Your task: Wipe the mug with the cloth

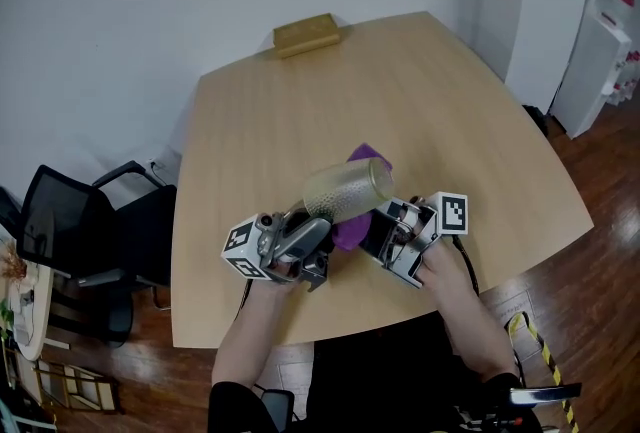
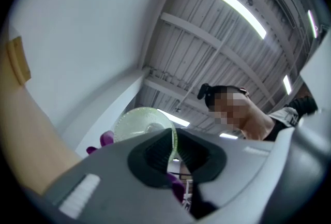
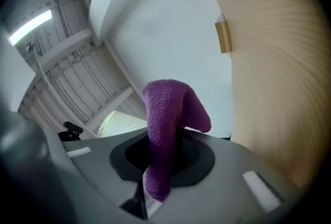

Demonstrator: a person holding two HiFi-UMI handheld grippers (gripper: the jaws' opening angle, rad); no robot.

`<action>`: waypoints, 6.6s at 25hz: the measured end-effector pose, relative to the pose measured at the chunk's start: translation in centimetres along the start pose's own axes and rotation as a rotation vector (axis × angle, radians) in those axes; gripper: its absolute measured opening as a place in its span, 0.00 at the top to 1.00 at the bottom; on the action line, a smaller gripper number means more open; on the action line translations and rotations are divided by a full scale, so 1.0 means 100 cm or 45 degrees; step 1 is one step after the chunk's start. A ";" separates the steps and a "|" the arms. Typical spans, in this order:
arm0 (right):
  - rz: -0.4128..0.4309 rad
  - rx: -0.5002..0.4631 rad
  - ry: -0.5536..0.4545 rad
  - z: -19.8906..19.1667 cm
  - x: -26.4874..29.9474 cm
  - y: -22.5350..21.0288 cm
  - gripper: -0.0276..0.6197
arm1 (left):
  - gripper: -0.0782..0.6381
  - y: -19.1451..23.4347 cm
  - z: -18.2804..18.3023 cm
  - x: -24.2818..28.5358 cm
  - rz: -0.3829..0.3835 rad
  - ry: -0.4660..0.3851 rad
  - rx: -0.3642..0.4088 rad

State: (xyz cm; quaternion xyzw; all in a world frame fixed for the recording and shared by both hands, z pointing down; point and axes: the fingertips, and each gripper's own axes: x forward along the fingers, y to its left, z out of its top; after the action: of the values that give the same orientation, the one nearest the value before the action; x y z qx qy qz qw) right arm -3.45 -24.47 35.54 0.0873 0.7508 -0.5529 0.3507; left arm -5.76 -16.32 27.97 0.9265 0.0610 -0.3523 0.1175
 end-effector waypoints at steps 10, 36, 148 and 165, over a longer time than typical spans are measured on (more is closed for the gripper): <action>0.415 0.027 -0.269 0.033 -0.021 0.065 0.87 | 0.83 0.006 0.008 -0.001 0.110 0.062 0.261; 0.327 -0.066 0.123 -0.012 -0.012 0.057 0.87 | 0.83 -0.039 -0.029 -0.005 -0.271 0.262 0.123; 0.024 -1.166 0.289 -0.016 -0.019 0.117 0.87 | 0.83 -0.013 -0.017 -0.010 -0.062 0.334 0.064; -0.363 -1.210 0.260 0.009 -0.043 0.064 0.87 | 0.83 0.005 -0.015 -0.018 0.040 0.334 0.103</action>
State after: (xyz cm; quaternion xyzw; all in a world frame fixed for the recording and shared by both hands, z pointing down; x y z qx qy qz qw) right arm 3.43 -21.75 33.20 -0.1316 0.9544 -0.1811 0.1975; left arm -6.06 -16.47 30.39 0.9694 0.0469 -0.2284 0.0765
